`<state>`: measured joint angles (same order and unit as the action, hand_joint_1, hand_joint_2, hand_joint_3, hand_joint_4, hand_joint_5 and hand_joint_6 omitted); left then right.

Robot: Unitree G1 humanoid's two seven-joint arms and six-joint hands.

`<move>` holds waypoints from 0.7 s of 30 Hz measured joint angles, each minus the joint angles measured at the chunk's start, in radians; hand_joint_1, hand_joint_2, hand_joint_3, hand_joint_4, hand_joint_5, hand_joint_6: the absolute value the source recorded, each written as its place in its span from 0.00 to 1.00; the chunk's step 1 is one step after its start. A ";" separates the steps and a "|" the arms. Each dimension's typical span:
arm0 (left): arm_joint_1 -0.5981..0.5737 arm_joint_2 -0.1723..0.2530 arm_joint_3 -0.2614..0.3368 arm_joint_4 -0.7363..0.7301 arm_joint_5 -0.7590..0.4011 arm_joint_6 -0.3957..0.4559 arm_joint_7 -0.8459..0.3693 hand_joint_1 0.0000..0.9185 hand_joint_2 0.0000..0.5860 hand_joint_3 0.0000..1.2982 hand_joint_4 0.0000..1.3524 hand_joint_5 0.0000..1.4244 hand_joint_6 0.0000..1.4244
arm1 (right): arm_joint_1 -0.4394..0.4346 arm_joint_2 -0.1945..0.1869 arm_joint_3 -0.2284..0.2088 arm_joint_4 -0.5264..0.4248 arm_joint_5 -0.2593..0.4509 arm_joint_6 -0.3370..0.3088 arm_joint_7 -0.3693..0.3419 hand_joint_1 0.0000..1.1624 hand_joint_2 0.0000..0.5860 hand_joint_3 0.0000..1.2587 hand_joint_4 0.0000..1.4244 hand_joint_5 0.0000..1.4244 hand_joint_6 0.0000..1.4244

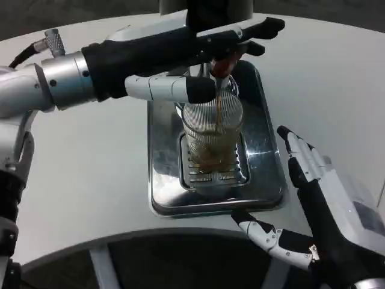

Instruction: Grasp the cup under the faucet to collect the drink, then remove the cup.

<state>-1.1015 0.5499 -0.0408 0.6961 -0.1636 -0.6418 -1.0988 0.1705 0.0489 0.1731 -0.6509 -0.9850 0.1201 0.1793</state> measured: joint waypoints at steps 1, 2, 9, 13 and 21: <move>0.000 0.002 -0.001 0.000 0.006 -0.010 0.002 0.00 0.01 0.01 0.00 0.04 0.00 | -0.015 0.000 0.000 0.013 0.011 0.003 -0.009 0.50 0.43 0.00 0.00 0.00 0.00; 0.000 0.002 -0.002 0.000 0.013 -0.021 0.007 0.00 0.01 0.01 0.00 0.04 0.00 | -0.025 0.000 0.000 0.021 0.016 0.005 -0.012 0.50 0.43 0.00 0.00 0.00 0.00; 0.002 0.006 -0.004 -0.001 0.015 -0.041 0.010 0.00 0.01 0.01 0.00 0.04 0.00 | -0.099 -0.010 0.002 0.097 0.079 0.026 -0.039 0.50 0.42 0.00 0.00 0.00 0.00; 0.004 0.011 -0.008 -0.001 0.017 -0.055 0.018 0.00 0.01 0.01 0.00 0.04 0.00 | -0.144 -0.017 0.009 0.137 0.107 0.037 -0.052 0.50 0.41 0.00 0.00 0.00 0.00; 0.007 0.016 -0.009 -0.001 0.017 -0.062 0.027 0.00 0.02 0.02 0.00 0.04 0.00 | -0.215 -0.022 0.033 0.212 0.149 0.058 -0.065 0.48 0.35 0.00 0.00 0.00 0.00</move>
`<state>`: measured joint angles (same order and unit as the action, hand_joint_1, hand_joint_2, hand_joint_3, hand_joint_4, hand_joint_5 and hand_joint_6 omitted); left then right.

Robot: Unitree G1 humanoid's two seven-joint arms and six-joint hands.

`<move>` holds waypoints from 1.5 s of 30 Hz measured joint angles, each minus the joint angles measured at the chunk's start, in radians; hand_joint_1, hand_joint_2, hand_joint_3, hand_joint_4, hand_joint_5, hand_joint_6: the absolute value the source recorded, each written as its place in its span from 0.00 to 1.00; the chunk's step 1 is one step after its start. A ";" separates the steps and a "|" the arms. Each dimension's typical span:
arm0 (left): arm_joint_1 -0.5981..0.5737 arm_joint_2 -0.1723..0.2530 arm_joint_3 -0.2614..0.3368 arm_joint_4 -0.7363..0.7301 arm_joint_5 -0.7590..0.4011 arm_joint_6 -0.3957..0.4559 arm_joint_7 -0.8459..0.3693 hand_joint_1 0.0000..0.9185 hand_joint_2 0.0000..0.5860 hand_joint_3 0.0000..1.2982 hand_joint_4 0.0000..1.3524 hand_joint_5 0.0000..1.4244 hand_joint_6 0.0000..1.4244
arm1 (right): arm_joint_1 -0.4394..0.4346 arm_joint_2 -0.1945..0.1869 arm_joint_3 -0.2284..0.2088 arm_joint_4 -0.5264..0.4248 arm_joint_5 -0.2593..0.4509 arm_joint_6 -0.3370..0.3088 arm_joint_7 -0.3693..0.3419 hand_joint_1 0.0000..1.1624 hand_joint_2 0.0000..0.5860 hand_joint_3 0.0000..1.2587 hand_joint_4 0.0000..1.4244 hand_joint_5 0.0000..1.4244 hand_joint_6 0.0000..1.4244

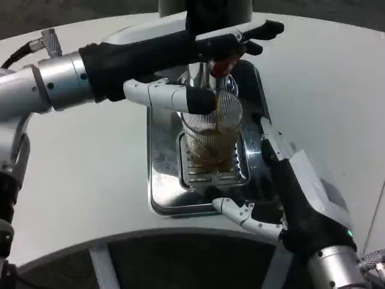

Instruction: Grasp the cup under the faucet to collect the drink, then remove the cup.

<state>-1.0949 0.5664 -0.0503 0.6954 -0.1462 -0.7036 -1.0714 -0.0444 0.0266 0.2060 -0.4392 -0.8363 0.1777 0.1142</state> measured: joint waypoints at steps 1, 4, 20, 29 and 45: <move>0.000 0.001 0.000 0.000 0.000 -0.003 0.001 0.00 0.02 0.02 0.00 0.04 0.00 | -0.011 0.000 0.001 0.010 0.004 0.004 -0.001 0.47 0.35 0.00 0.00 0.00 0.00; 0.002 0.004 -0.002 0.000 0.002 -0.013 0.003 0.00 0.02 0.02 0.00 0.04 0.00 | -0.045 -0.001 0.003 0.036 0.015 0.011 -0.012 0.47 0.35 0.00 0.00 0.00 0.00; 0.005 0.011 -0.006 0.000 0.001 -0.030 0.010 0.00 0.01 0.02 0.00 0.04 0.00 | -0.194 -0.015 0.008 0.168 0.087 0.037 -0.067 0.45 0.33 0.00 0.00 0.00 0.00; 0.008 0.016 -0.004 -0.001 -0.001 -0.031 0.010 0.00 0.01 0.02 0.00 0.04 0.00 | -0.233 -0.037 0.008 0.205 0.124 0.043 -0.084 0.45 0.32 0.00 0.00 0.00 0.00; 0.020 0.023 -0.003 -0.007 -0.002 -0.062 0.023 0.00 0.01 0.03 0.00 0.04 0.00 | -0.302 -0.043 0.009 0.301 0.174 0.053 -0.118 0.44 0.32 0.00 0.00 0.00 0.00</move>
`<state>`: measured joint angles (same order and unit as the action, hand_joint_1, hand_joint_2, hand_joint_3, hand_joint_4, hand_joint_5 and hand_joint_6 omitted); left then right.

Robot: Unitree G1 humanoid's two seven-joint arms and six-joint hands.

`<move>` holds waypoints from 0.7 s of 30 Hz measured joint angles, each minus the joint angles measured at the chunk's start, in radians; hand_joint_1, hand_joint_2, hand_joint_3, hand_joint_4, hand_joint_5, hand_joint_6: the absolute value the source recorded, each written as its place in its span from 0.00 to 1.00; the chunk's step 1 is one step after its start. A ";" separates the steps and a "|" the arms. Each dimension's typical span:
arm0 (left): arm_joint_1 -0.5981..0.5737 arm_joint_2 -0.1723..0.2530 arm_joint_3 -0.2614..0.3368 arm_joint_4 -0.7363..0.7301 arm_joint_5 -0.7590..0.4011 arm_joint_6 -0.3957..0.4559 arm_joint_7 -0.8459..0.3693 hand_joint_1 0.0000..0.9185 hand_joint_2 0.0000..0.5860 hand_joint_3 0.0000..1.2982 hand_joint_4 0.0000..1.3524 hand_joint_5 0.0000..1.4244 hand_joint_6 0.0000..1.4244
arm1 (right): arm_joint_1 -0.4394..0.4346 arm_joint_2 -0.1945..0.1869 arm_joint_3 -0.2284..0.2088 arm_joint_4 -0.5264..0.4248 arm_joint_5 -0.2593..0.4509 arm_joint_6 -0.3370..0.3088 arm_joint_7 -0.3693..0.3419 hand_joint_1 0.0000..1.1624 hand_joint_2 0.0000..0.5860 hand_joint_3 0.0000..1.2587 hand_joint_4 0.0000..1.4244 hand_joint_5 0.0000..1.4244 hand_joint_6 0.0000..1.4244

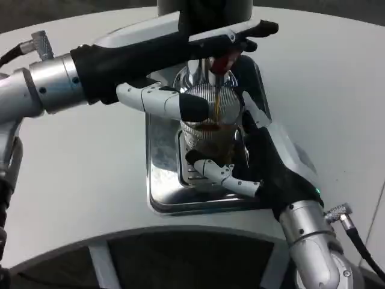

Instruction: Grasp the cup under the faucet to collect the drink, then remove the cup.

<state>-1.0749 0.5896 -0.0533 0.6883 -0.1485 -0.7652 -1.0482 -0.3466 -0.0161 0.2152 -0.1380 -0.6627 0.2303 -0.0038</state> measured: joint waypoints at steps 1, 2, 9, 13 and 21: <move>0.000 0.000 0.000 0.000 0.001 -0.001 0.000 0.00 0.01 0.03 0.00 0.04 0.00 | -0.006 0.000 0.000 0.008 0.001 0.000 -0.001 0.44 0.32 0.00 0.00 0.00 0.00; 0.000 0.000 -0.001 0.000 0.002 -0.003 0.001 0.00 0.01 0.03 0.00 0.04 0.00 | -0.008 0.000 0.001 0.014 0.002 0.000 -0.002 0.44 0.32 0.00 0.00 0.00 0.00; 0.000 0.000 -0.003 0.002 0.004 -0.006 0.009 0.00 0.01 0.03 0.00 0.04 0.00 | -0.036 -0.003 0.002 0.045 0.007 0.003 -0.008 0.44 0.32 0.00 0.00 0.00 0.00; 0.000 0.000 -0.004 0.003 0.004 -0.006 0.012 0.00 0.01 0.03 0.00 0.04 0.00 | -0.042 -0.003 0.001 0.059 0.019 0.004 -0.014 0.44 0.32 0.00 0.00 0.00 0.00; 0.000 0.000 -0.006 0.003 0.006 -0.007 0.020 0.00 0.01 0.03 0.00 0.04 0.00 | -0.063 -0.009 -0.002 0.098 0.036 0.004 -0.031 0.44 0.32 0.00 0.00 0.00 0.00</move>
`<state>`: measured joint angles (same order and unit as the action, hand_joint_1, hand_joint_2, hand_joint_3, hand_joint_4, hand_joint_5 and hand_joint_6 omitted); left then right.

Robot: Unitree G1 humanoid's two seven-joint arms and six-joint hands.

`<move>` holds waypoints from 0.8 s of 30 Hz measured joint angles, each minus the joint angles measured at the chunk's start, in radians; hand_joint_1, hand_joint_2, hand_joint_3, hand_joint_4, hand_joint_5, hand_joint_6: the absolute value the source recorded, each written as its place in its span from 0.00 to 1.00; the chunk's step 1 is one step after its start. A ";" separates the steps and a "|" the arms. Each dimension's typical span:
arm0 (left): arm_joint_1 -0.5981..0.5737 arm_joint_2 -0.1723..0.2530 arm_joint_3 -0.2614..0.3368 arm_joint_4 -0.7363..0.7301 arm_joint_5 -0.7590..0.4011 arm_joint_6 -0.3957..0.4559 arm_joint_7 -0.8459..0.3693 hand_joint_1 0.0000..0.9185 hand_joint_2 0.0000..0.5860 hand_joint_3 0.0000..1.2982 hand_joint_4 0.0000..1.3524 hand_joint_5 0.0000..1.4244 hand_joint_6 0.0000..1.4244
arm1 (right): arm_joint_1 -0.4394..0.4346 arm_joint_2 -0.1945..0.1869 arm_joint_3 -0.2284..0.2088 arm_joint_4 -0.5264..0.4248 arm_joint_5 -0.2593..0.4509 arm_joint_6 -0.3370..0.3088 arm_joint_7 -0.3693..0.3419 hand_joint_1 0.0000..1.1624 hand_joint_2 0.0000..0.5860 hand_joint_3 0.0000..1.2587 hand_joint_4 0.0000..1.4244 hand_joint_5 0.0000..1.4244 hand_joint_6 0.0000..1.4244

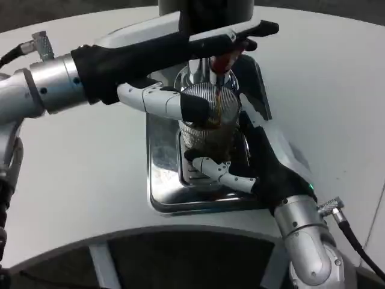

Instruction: Grasp the cup under the faucet to collect the drink, then remove the cup.

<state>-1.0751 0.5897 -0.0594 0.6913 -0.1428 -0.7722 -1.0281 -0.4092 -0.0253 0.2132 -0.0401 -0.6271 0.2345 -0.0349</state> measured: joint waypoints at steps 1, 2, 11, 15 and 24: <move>0.000 0.000 0.000 0.000 0.000 0.000 0.000 0.00 0.01 0.03 0.00 0.04 0.00 | -0.004 -0.002 -0.001 0.004 0.002 0.000 -0.003 0.44 0.32 0.00 0.00 0.00 0.00; 0.000 0.000 0.000 0.000 0.000 0.000 0.000 0.00 0.01 0.03 0.00 0.04 0.00 | -0.007 -0.004 -0.002 0.009 0.005 0.000 -0.006 0.44 0.32 0.00 0.00 0.00 0.00; 0.000 0.001 -0.001 0.000 0.000 0.000 0.001 0.00 0.01 0.03 0.00 0.04 0.00 | -0.053 -0.021 -0.004 0.058 0.029 0.002 -0.017 0.43 0.30 0.00 0.00 0.00 0.00; 0.000 0.001 -0.001 0.003 0.000 -0.001 0.001 0.00 0.01 0.03 0.00 0.04 0.00 | -0.074 -0.025 -0.003 0.074 0.034 0.012 -0.017 0.42 0.29 0.00 0.00 0.00 0.00; 0.000 0.001 -0.001 0.010 0.000 -0.006 0.003 0.00 0.01 0.03 0.00 0.04 0.00 | -0.097 -0.029 -0.003 0.094 0.046 0.018 -0.017 0.41 0.28 0.00 0.00 0.00 0.00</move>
<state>-1.0751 0.5903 -0.0599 0.7008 -0.1428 -0.7779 -1.0251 -0.5065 -0.0544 0.2100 0.0536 -0.5811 0.2529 -0.0523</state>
